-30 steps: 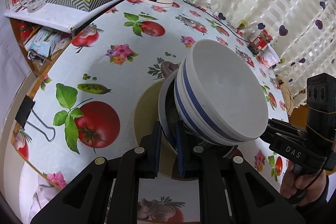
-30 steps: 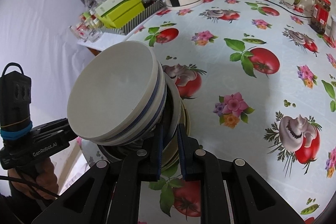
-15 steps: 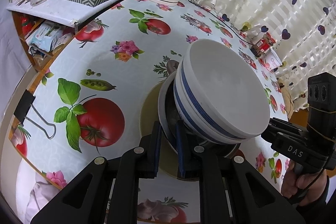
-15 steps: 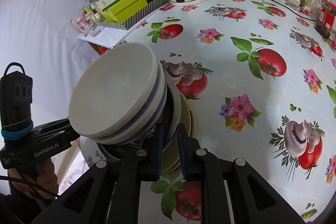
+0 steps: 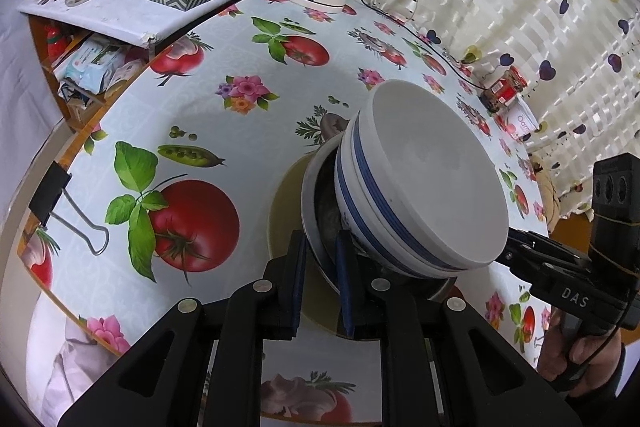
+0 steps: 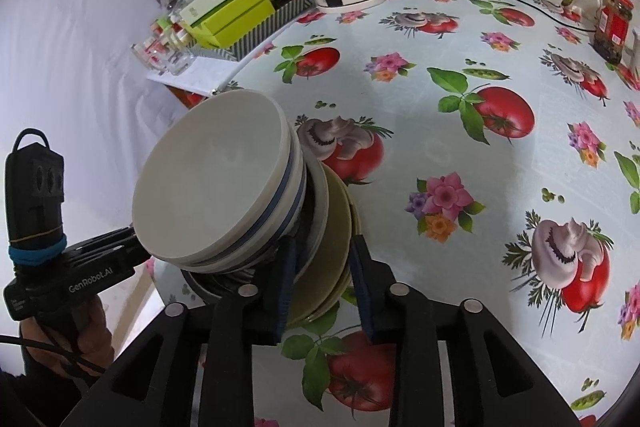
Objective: Organize plates and bowls
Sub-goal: 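Lower the bowl stack onto the beige plates with both grippers, then open both grippers and release the bowl stack on the plates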
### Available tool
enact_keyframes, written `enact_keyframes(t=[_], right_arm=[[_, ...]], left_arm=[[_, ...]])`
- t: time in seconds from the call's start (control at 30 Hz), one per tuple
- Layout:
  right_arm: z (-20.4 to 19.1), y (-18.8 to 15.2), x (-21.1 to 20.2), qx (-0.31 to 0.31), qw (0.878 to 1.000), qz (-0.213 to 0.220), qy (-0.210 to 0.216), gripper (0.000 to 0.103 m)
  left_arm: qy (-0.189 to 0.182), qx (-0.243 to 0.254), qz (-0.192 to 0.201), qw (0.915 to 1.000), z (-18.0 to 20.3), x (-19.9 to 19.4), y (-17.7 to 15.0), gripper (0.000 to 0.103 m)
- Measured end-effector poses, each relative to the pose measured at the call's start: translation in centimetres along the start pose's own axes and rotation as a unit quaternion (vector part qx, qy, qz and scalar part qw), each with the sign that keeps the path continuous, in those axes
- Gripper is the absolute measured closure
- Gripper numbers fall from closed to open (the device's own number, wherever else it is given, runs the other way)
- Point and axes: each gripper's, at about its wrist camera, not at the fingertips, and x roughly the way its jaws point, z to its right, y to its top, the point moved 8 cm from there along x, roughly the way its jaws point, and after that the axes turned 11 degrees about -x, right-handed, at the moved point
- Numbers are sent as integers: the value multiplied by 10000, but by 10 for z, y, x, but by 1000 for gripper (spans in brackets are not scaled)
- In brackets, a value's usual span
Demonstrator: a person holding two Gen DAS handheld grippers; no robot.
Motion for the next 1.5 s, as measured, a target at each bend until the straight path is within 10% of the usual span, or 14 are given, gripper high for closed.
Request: enact_keyframes(t=[1.5], right_arm=[[-42, -35, -35, -1030, 9928, 320, -526, 53]], left_arm=[[748, 740, 577, 9928, 28, -36, -44, 86]])
